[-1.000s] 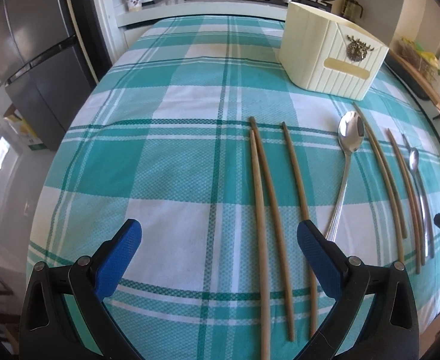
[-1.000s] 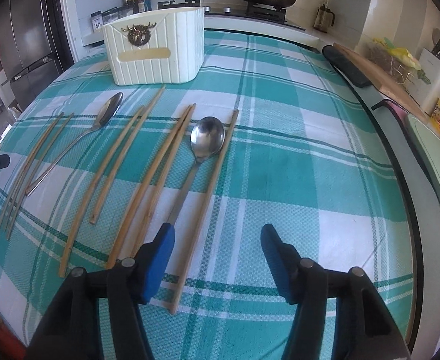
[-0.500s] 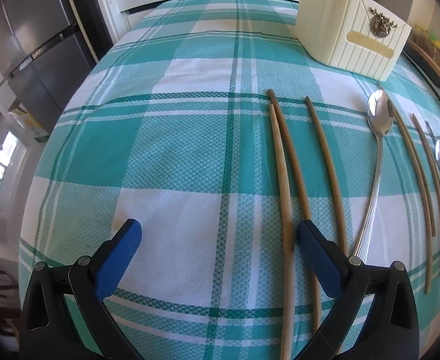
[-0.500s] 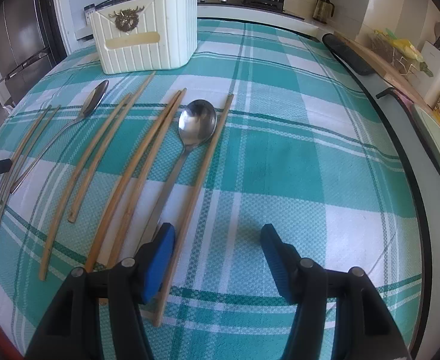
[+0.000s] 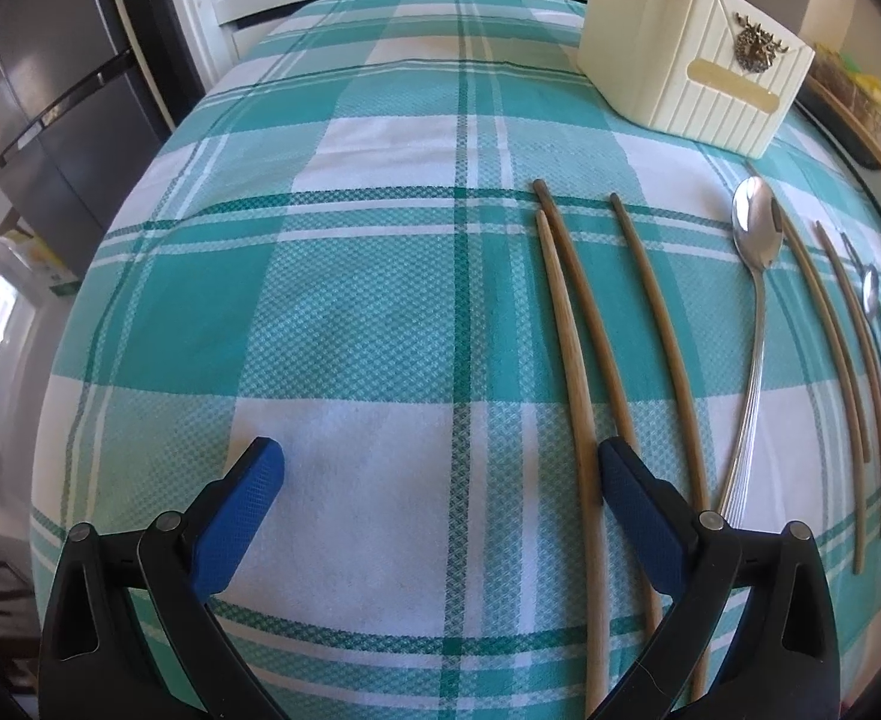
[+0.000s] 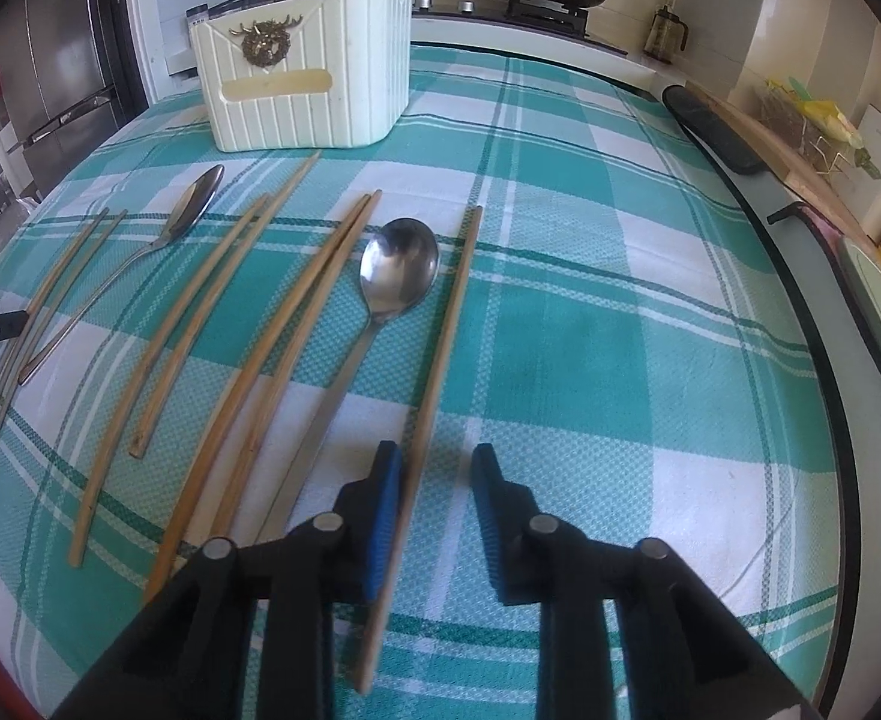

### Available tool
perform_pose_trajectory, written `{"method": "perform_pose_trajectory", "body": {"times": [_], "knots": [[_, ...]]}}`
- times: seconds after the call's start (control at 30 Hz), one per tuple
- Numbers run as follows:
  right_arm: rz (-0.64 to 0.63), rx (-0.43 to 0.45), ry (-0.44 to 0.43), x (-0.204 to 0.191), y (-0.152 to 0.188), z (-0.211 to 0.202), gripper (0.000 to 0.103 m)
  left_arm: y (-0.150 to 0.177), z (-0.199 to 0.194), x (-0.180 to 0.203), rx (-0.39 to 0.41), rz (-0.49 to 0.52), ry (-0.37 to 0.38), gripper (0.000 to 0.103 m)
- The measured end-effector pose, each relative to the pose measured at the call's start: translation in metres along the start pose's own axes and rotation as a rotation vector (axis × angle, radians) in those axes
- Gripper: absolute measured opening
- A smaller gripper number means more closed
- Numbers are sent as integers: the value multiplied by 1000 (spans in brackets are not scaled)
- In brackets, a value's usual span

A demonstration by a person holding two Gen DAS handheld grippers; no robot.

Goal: Organize utensils
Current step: 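Grasp a wooden chopstick with the right tool while the left tool grasps another chopstick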

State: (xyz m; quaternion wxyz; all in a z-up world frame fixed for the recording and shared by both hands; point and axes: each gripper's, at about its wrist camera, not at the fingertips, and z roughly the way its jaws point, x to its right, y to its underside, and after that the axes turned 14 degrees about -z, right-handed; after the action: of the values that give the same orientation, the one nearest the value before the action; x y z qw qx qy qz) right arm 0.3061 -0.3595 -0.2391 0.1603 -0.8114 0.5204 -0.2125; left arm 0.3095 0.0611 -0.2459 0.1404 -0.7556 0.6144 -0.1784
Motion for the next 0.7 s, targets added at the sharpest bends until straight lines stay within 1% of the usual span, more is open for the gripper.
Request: {"method": "perform_pose_trajectory", "body": {"times": [0.07, 0.13, 0.23, 0.33, 0.37, 0.4, 0.43, 0.53, 0.63, 0.7], "knots": [[25, -11, 32, 9, 4, 0, 9, -1, 0, -1, -19, 9, 2, 103], [54, -23, 51, 19, 10, -1, 7, -4, 1, -1, -45, 18, -2, 103], [92, -63, 99, 35, 22, -5, 7, -9, 3, -5, -61, 19, -12, 103], [108, -114, 118, 48, 34, -10, 7, -16, 6, -12, -74, 18, -18, 103], [104, -129, 110, 51, 38, -11, 8, -18, 7, -14, -83, 19, -16, 103], [93, -139, 98, 53, 39, -13, 11, -21, 9, -16, -94, 20, -13, 103], [79, -150, 91, 54, 40, -13, 11, -25, 11, -17, -109, 22, -8, 103], [18, -178, 76, 54, 38, -13, 15, -35, 16, -13, -131, 48, -9, 102], [-7, -201, 44, 59, 28, -6, 15, -47, 20, -5, -140, 80, -2, 94], [-3, -209, 12, 65, 19, 0, 15, -55, 22, 1, -150, 94, 0, 85]]}}
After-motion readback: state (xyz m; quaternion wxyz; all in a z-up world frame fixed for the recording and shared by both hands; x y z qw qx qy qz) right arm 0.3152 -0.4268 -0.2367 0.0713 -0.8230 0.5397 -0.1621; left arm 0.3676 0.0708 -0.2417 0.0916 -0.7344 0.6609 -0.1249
